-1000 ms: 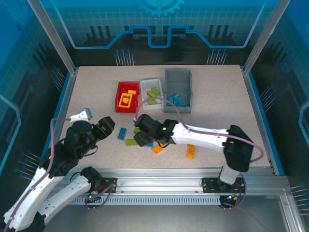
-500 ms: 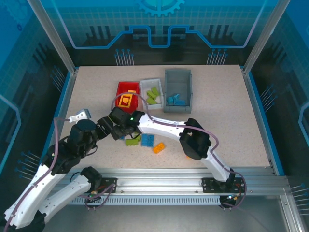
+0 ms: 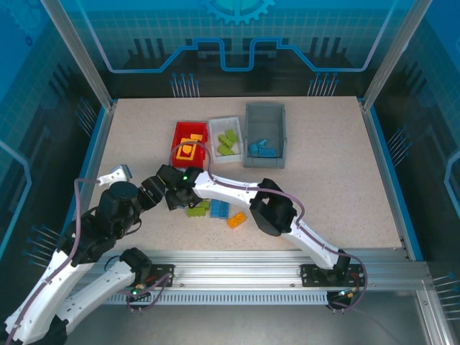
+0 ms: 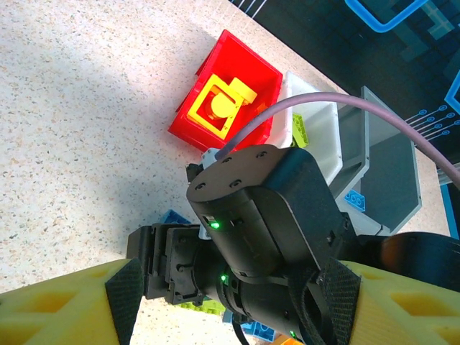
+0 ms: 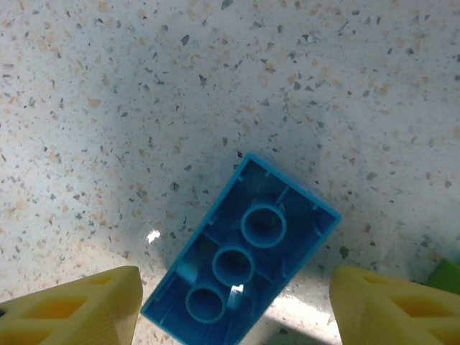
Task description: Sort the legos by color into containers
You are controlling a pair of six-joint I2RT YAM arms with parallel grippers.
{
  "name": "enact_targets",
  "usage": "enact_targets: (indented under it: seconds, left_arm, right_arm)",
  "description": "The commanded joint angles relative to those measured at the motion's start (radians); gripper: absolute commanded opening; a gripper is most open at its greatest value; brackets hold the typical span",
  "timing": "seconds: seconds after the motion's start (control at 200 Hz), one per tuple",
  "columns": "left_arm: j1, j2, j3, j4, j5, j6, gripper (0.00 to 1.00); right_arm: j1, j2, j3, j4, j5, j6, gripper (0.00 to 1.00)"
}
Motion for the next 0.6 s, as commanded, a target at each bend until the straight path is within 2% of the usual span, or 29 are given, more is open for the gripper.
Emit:
enact_targets:
  seconds: [0.0,0.19,0.36,0.465,0.595]
  left_arm:
    - [-0.002,-0.017,0.035,-0.032,-0.035,0.017,0.71]
    - [-0.003,-0.031,0.047,-0.044,-0.039,0.026,0.71]
    - [-0.003,-0.031,0.045,-0.038,-0.032,0.027,0.71]
    - [-0.004,-0.019,0.04,-0.006,-0.007,0.038,0.72]
    - [-0.003,0.041,0.046,0.087,0.09,0.074,0.74]
  right_arm:
    - [-0.006,0.069,0.085,-0.054,0.022,0.039,0.64]
    - [-0.014,0.121,0.152,-0.084,0.05,0.039,0.48]
    - [-0.007,0.068,0.14,-0.074,0.093,-0.003,0.25]
    - [-0.005,-0.084,0.048,-0.02,0.176,-0.054,0.22]
    - [-0.035,-0.378,-0.192,0.104,0.29,-0.134,0.23]
